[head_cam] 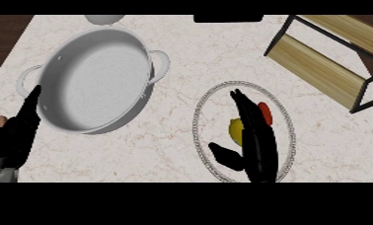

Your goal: Pick the lemon from the placemat and place it in the tiered shelf

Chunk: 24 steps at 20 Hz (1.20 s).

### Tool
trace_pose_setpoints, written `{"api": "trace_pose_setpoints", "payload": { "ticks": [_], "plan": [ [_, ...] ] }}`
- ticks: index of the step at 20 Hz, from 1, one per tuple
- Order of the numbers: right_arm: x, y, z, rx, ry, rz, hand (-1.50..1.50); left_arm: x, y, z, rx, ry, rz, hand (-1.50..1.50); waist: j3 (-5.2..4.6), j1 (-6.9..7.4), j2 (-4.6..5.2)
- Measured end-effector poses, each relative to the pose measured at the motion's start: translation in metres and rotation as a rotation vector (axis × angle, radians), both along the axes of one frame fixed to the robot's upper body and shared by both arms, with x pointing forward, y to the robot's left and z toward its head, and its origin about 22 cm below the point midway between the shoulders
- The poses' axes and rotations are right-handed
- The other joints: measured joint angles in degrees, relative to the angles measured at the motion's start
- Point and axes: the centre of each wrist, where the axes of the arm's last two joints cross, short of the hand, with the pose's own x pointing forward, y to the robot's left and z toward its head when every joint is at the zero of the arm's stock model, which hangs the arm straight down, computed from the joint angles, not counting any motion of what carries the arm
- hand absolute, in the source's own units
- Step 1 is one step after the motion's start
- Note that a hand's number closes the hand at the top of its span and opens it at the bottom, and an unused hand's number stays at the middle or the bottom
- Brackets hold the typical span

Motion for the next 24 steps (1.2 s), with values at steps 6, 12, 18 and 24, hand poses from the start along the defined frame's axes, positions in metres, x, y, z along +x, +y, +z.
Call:
{"api": "trace_pose_setpoints", "payload": {
  "ticks": [6, 12, 18, 24],
  "plan": [
    [-0.005, 0.007, 0.022, -0.273, 0.219, -0.029, -1.5, 0.003, 0.001, 0.004, -0.005, 0.003, -0.007, 0.0, -0.18, -0.14, 0.17],
    [-0.007, 0.022, 0.046, -0.536, 0.457, -0.013, -1.5, 0.003, -0.003, 0.005, -0.013, 0.005, -0.022, 0.0, -0.06, 0.8, 0.43],
    [0.003, 0.033, 0.068, -0.661, 0.519, 0.023, -1.5, 0.007, -0.006, 0.007, -0.018, 0.007, -0.035, 0.0, 0.06, 1.12, 0.63],
    [0.014, 0.028, 0.069, -0.709, 0.567, 0.022, -1.5, 0.01, -0.003, 0.003, -0.024, -0.001, -0.035, 0.0, 0.17, 1.08, 0.68]
  ]
}}
